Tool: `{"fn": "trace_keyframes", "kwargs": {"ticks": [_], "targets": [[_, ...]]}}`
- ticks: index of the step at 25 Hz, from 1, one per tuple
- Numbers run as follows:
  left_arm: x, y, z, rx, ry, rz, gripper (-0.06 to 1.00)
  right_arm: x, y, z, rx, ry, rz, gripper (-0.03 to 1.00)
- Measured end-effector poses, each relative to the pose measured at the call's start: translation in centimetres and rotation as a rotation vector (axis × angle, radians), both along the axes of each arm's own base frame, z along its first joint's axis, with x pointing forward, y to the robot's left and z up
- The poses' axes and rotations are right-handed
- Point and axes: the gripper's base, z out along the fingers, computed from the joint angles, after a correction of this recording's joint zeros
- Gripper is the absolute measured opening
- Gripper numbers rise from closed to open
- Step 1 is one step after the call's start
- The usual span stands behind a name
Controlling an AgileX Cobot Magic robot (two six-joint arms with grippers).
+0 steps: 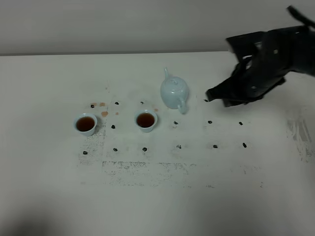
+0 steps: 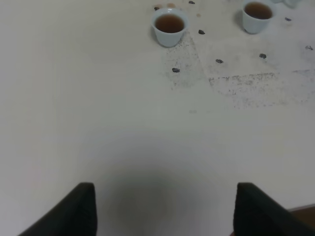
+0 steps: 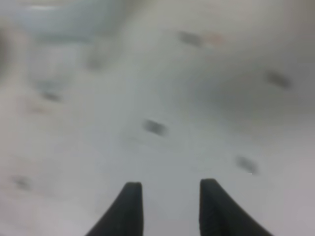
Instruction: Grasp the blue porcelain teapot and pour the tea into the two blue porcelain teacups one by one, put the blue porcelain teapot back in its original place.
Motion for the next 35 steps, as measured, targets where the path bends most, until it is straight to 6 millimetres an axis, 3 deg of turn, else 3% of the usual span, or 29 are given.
{"fn": "trace_keyframes", "kwargs": {"ticks": [4, 7, 10, 13, 17, 24, 30, 35], "targets": [[0.0, 0.0, 0.0, 0.000, 0.000, 0.000, 0.60, -3.4, -7.2, 4.5, -0.051, 0.026, -0.215, 0.31], [0.0, 0.0, 0.0, 0.000, 0.000, 0.000, 0.60, -7.5, -11.3, 8.9, -0.090, -0.025, -0.337, 0.31], [0.0, 0.0, 0.0, 0.000, 0.000, 0.000, 0.60, -13.3, -13.6, 13.2, -0.139, -0.134, -0.414, 0.31], [0.0, 0.0, 0.0, 0.000, 0.000, 0.000, 0.60, -18.9, -13.3, 14.5, -0.167, -0.209, -0.406, 0.31], [0.0, 0.0, 0.0, 0.000, 0.000, 0.000, 0.60, -24.8, -11.2, 13.3, -0.105, -0.296, -0.354, 0.31], [0.0, 0.0, 0.0, 0.000, 0.000, 0.000, 0.60, -31.9, -8.5, 10.2, -0.059, -0.455, -0.240, 0.31], [0.0, 0.0, 0.0, 0.000, 0.000, 0.000, 0.60, -35.7, -7.4, 7.0, -0.028, -0.432, -0.206, 0.31], [0.0, 0.0, 0.0, 0.000, 0.000, 0.000, 0.60, -37.0, -6.8, 6.6, 0.007, -0.518, -0.185, 0.31]]}}
